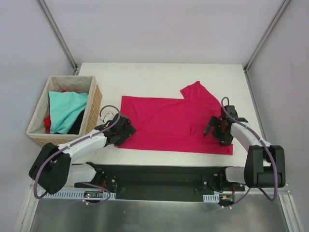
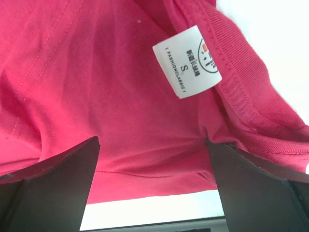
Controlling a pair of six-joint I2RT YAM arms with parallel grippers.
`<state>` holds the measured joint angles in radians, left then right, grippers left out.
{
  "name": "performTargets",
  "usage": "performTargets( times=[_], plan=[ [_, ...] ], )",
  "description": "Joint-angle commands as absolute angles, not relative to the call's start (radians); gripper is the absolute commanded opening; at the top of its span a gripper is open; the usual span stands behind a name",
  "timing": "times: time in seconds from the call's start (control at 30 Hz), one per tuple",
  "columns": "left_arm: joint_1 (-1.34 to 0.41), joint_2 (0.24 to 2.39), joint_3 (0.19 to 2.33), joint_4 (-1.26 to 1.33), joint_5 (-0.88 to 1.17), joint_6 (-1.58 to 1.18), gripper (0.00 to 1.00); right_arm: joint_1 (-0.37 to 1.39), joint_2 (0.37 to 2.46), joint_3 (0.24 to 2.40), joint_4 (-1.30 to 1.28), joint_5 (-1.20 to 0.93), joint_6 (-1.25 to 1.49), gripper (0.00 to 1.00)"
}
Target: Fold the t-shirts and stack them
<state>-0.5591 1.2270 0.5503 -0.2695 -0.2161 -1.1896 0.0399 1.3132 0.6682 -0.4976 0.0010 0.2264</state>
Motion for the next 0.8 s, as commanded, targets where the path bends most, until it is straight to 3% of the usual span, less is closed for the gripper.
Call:
performTargets(
  times=[0.0, 0.77],
  plan=[
    [-0.592, 1.223, 0.468, -0.469, -0.224, -1.275, 0.81, 0.015, 1.289, 0.612, -0.604, 0.055, 0.207, 1.00],
    [-0.814, 1.106, 0.419, -0.724, -0.248, -1.542, 0.80, 0.002, 1.325, 0.689, -0.719, 0.130, 0.235, 1.00]
  ],
)
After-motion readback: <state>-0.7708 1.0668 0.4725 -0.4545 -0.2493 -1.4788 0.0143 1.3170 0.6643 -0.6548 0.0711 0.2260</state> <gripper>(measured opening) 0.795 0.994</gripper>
